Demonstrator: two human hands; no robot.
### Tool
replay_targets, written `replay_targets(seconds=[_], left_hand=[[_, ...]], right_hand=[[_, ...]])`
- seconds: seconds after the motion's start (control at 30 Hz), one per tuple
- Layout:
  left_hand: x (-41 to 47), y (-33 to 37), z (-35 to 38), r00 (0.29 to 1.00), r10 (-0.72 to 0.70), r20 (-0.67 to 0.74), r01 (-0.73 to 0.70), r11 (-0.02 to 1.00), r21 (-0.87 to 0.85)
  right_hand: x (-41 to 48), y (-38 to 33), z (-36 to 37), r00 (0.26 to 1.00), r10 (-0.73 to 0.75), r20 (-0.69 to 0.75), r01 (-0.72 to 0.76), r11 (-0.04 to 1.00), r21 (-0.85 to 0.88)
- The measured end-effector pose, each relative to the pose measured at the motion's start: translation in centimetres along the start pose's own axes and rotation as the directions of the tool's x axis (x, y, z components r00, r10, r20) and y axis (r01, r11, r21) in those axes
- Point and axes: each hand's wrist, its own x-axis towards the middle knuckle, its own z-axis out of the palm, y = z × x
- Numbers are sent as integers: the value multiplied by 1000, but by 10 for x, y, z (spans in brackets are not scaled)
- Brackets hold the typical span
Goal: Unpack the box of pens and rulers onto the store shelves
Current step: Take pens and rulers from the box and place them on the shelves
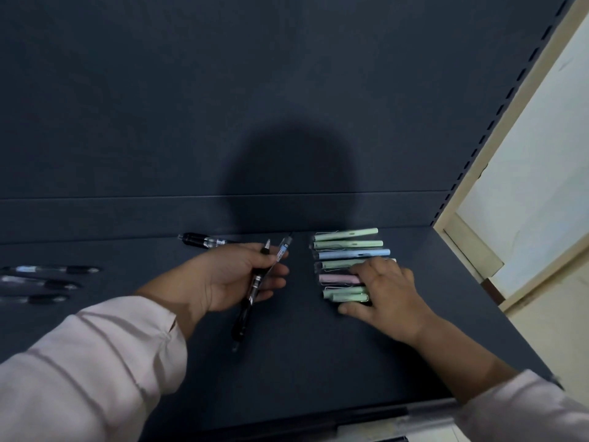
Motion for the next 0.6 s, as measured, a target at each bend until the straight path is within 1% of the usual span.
replay_targets(seconds=[0.1, 0.17, 0.2, 0.23, 0.27, 0.33, 0.37, 0.43, 0.5, 0.53, 0.57, 0.6], left_hand=[[-1, -2, 0, 1000, 4, -22, -4, 1000, -1], [-4, -3, -1, 999, 3, -32, -3, 1000, -4], [-5, -3, -2, 999, 3, -34, -3, 1000, -16], [-9, -4, -8, 999, 13, -44, -16, 999, -45], [-11, -5, -11, 998, 28, -51, -32, 996, -80], [-18, -4, -19, 995, 62, -79, -75, 983, -166], [-18, -3, -17, 994, 73, -81, -89, 975, -203], [-20, -2, -14, 991, 102, -90, -122, 957, -263], [-20, -1, -11, 986, 131, -108, -158, 938, -307], [-22, -1, -13, 982, 144, -123, -176, 932, -316], [-24, -2, -16, 977, 157, -143, -196, 927, -319], [-27, -3, -21, 972, 168, -164, -213, 923, -319]], right_hand=[[-2, -5, -3, 999, -14, -29, 15, 1000, 20], [3, -15, -5, 992, -14, -128, 18, 999, 30], [8, -23, -8, 984, -4, -180, 17, 997, 76], [14, -38, -12, 978, 4, -207, 33, 984, 173], [19, -54, -16, 980, 21, -199, 46, 946, 322], [28, -91, -23, 998, 16, -69, 28, 807, 590], [29, -103, -24, 1000, 17, 6, -17, 723, 690], [30, -123, -22, 983, 4, 181, -158, 503, 850], [28, -137, -17, 939, -61, 339, -310, 280, 909], [29, -143, -14, 919, -97, 383, -357, 213, 910], [30, -151, -12, 905, -127, 405, -382, 170, 908], [32, -157, -10, 899, -146, 413, -391, 160, 907]])
